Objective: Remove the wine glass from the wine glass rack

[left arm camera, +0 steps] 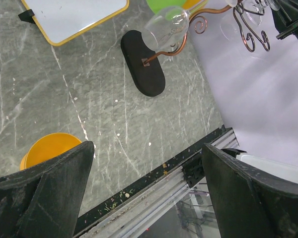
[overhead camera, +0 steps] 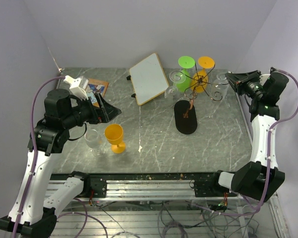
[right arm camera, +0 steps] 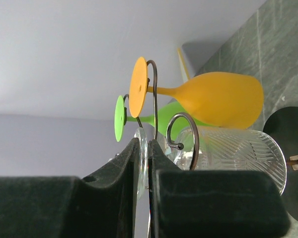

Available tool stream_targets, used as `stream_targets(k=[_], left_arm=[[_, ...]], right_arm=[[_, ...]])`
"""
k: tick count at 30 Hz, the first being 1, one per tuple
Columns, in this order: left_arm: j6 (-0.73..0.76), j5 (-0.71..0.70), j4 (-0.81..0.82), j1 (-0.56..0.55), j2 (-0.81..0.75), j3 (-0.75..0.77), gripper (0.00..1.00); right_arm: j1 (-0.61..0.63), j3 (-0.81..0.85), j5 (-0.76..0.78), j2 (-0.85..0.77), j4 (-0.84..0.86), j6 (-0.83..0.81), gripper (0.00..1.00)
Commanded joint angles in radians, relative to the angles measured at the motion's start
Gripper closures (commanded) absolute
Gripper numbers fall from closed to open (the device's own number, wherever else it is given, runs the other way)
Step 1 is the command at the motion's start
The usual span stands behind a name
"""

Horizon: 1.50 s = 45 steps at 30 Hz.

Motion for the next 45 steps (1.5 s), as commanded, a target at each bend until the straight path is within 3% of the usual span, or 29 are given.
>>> stream_targets(k=[1, 11, 21, 29, 38, 45], left_arm=[[-0.007, 0.010, 0.025, 0.004, 0.000, -0.001, 0.01], [-0.014, 0.014, 0.039, 0.004, -0.001, -0.015, 0.01], [-0.005, 0.005, 0.028, 0.004, -0.007, -0.011, 0.00], [-0.001, 0.000, 0.020, 0.005, -0.007, -0.006, 0.01], [0.004, -0.010, 0.007, 0.005, -0.009, 0.002, 0.00], [0.004, -0.008, 0.004, 0.004, -0.004, 0.003, 0.00]], right_arm=[[0.003, -0.001, -0.103, 0.022, 0.132, 0.030, 1.00], [0.035, 0.056, -0.138, 0.104, 0.155, 0.014, 1.00], [0.064, 0.128, -0.066, 0.142, 0.122, -0.005, 1.00], [0.066, 0.176, 0.076, 0.154, 0.073, -0.004, 1.00], [0.066, 0.205, 0.125, 0.190, 0.074, 0.018, 1.00], [0.063, 0.223, 0.333, 0.154, 0.022, 0.003, 1.00]])
